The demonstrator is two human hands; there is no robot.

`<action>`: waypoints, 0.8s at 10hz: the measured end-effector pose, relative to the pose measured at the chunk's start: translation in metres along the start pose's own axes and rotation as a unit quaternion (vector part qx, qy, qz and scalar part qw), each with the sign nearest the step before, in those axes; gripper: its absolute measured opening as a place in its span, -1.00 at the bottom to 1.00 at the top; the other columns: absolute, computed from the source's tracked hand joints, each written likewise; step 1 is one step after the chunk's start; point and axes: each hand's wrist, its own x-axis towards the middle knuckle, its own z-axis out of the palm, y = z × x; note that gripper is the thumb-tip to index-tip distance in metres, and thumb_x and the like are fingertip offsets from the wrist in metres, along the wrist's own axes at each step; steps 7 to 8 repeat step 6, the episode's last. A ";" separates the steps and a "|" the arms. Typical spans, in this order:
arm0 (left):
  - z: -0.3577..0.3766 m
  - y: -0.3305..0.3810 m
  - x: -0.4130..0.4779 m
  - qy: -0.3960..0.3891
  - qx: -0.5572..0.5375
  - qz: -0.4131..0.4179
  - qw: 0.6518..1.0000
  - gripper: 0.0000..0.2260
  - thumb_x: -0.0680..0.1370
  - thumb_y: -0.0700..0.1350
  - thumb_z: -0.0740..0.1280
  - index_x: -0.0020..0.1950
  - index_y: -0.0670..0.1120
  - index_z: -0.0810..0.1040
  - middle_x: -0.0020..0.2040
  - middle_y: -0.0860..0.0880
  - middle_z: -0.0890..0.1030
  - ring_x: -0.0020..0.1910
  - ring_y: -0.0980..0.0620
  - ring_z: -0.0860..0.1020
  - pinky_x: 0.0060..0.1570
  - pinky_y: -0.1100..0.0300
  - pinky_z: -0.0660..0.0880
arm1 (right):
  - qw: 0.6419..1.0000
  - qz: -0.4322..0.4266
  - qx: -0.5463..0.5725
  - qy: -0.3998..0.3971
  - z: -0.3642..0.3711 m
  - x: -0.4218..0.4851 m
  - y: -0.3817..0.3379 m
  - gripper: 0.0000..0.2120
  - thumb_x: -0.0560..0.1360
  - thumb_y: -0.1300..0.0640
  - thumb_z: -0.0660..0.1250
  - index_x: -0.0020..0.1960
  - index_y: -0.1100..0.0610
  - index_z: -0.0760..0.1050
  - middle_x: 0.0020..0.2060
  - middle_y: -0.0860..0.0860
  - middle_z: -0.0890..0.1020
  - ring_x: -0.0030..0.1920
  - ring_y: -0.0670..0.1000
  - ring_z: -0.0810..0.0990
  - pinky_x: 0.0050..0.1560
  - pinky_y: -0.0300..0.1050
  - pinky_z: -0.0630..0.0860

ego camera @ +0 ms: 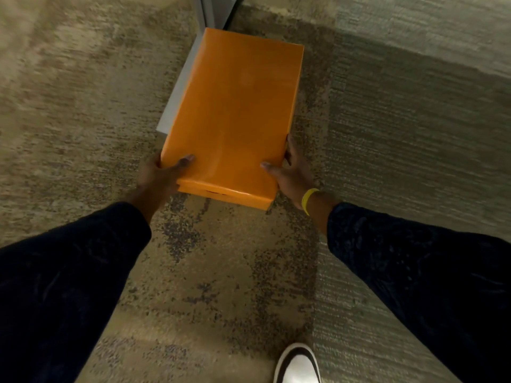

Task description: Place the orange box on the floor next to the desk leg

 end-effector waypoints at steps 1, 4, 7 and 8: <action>0.000 0.009 0.012 -0.003 0.000 -0.008 1.000 -0.53 0.36 0.21 0.52 0.18 0.15 0.46 -0.08 0.22 0.57 -0.13 0.14 0.58 -0.27 0.18 0.53 | 1.000 0.007 -0.010 0.016 0.004 0.010 -0.006 -0.09 0.48 0.10 0.48 0.61 -0.06 -0.03 0.58 0.06 0.23 0.51 0.11 0.32 0.42 0.17 0.40; -0.001 0.015 0.035 0.004 0.095 0.031 0.995 -0.34 0.33 0.33 0.46 0.35 0.10 0.47 0.05 0.07 0.64 -0.11 0.03 0.62 -0.27 0.11 0.61 | 0.996 0.001 -0.089 0.023 0.006 0.017 -0.016 -0.12 0.51 0.03 0.44 0.62 0.01 -0.05 0.57 0.07 0.22 0.51 0.13 0.31 0.44 0.15 0.37; -0.006 0.024 0.012 0.052 0.417 0.172 0.891 -0.15 0.45 0.36 0.28 0.57 -0.08 0.11 0.50 -0.28 0.30 0.44 -0.35 0.33 0.35 -0.30 0.36 | 0.970 -0.016 -0.242 0.018 0.006 0.001 -0.025 -0.12 0.53 -0.12 0.36 0.62 0.08 -0.10 0.62 0.09 0.01 0.55 0.19 0.22 0.46 0.15 0.30; -0.006 0.024 0.012 0.052 0.417 0.172 0.891 -0.15 0.45 0.36 0.28 0.57 -0.08 0.11 0.50 -0.28 0.30 0.44 -0.35 0.33 0.35 -0.30 0.36 | 0.970 -0.016 -0.242 0.018 0.006 0.001 -0.025 -0.12 0.53 -0.12 0.36 0.62 0.08 -0.10 0.62 0.09 0.01 0.55 0.19 0.22 0.46 0.15 0.30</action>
